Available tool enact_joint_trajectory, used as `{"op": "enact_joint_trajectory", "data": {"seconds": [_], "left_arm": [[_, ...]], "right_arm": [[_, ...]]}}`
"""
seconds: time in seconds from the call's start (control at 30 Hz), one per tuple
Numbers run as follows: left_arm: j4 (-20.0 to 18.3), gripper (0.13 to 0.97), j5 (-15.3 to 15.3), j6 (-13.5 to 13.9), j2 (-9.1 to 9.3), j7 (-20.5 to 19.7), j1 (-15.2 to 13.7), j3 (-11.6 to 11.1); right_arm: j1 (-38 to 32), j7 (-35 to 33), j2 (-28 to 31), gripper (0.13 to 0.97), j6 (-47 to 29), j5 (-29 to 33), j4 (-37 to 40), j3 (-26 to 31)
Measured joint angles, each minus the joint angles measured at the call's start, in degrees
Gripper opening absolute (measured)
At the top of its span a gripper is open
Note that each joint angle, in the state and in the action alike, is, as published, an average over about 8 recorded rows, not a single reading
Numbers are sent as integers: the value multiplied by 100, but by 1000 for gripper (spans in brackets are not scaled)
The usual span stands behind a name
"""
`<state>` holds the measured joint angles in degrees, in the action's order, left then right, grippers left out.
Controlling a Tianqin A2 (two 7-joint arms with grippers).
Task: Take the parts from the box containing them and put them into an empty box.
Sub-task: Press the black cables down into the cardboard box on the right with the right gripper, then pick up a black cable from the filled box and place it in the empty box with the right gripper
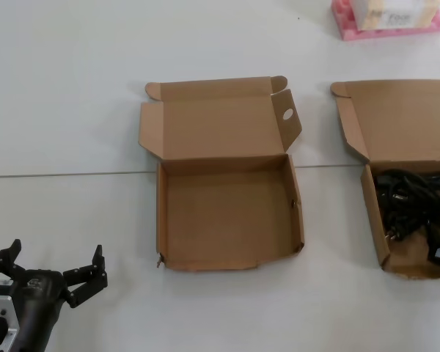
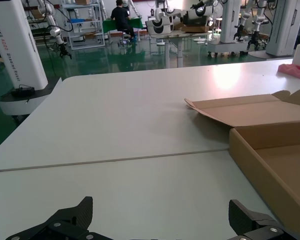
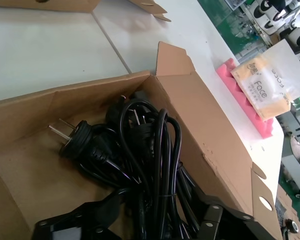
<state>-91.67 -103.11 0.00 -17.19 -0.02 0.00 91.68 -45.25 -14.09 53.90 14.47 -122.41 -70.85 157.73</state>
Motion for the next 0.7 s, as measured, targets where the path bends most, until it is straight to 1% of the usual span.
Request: {"op": "enact_joint_trajectory", "data": {"seconds": [0.1,0.13,0.4,0.43,0.7], "left_arm": [[0,966,0,0,0,0,0,0],[0,966,0,0,0,0,0,0],[0,966,0,0,0,0,0,0],[0,966,0,0,0,0,0,0],[0,966,0,0,0,0,0,0]], "right_arm": [[-4,0,27,560,-1,-40,-33,0],[-5,0,39,560,0,-53,-49,0],[4,0,170,381,33,-142,-243,0],[6,0,184,381,37,-151,-263,0],[30,0,231,244,51,-203,-328,0]]}}
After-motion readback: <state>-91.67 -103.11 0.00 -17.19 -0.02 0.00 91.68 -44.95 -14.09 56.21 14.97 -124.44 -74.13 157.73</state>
